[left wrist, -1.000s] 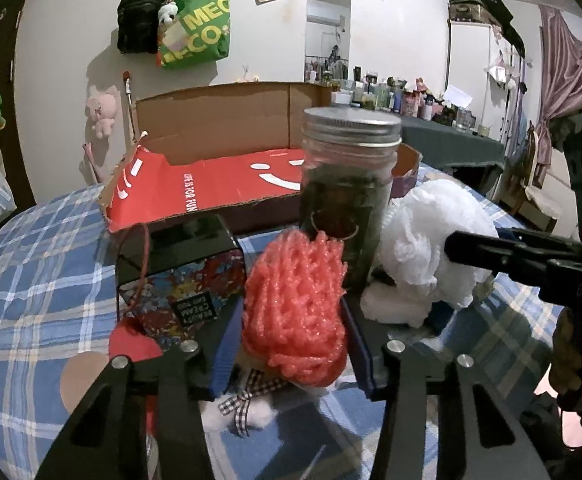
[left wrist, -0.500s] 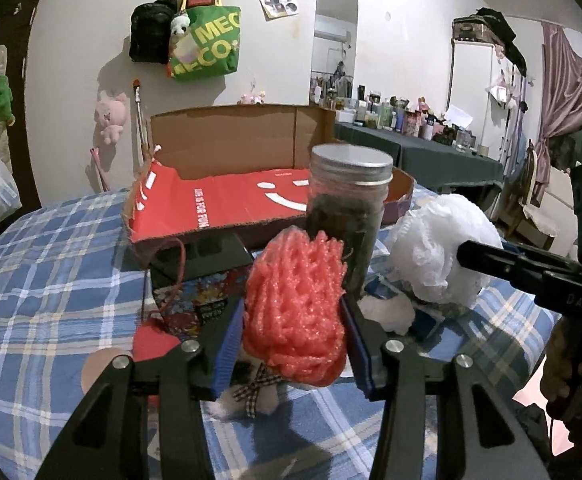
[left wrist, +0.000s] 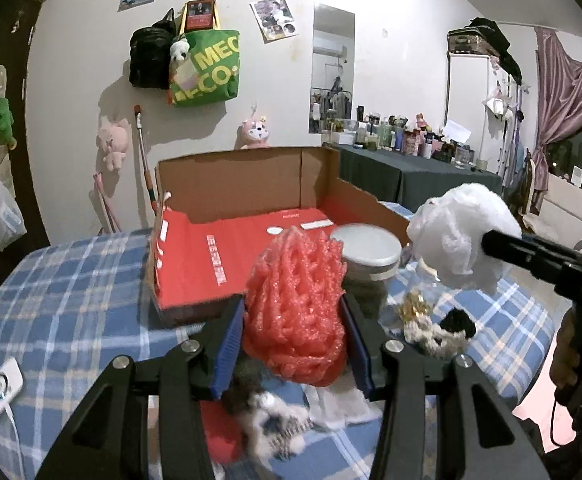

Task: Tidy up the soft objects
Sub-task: 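Carry both puffs into the red-lined box and lower them onto its floor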

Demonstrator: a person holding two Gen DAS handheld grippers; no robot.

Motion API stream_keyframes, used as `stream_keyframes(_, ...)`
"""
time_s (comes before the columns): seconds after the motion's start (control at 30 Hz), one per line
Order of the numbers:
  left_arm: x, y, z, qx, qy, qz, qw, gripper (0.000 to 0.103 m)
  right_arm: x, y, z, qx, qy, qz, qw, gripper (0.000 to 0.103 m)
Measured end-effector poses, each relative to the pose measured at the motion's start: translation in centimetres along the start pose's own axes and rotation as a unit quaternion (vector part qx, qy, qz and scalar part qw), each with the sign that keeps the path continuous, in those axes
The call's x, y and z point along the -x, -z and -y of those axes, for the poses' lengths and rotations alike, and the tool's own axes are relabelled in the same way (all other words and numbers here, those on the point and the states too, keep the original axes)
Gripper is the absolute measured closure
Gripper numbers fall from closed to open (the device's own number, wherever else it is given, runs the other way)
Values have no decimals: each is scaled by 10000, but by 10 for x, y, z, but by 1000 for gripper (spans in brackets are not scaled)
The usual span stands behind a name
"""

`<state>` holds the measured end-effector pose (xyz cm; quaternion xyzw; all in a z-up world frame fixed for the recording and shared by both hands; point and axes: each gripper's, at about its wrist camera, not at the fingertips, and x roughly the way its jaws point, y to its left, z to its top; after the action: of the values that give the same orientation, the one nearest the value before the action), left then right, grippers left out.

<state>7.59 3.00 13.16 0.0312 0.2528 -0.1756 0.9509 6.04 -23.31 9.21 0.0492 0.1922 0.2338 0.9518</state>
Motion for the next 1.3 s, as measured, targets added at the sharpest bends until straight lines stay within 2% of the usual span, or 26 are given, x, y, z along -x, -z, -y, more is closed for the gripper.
stream_keyframes(0.17,-14,-31,-12,-160,10,-84,9998,53,-10,-35,-1,295,36,51,9995,64)
stream_keyframes(0.33,-46,-65,-27,-361,-32,-318,9988,53,-42,-70,9,552,58,-137,9984,64)
stream_keyframes(0.63,-128,-110,-44,-656,-78,-835,9943,53,-151,-126,46,672,96,-1002,9927,64)
stream_keyframes(0.8,-187,-123,-55,-698,-80,-1203,9903,53,-218,-138,60,769,299,-1522,9849,64)
stream_keyframes(1.0,-250,-126,-70,-572,-179,-1639,9847,53,-287,-137,76,723,514,-2047,9748,64)
stream_keyframes(1.3,-297,-121,-76,-614,-359,-1935,9785,53,-344,-129,87,688,736,-2521,9624,64)
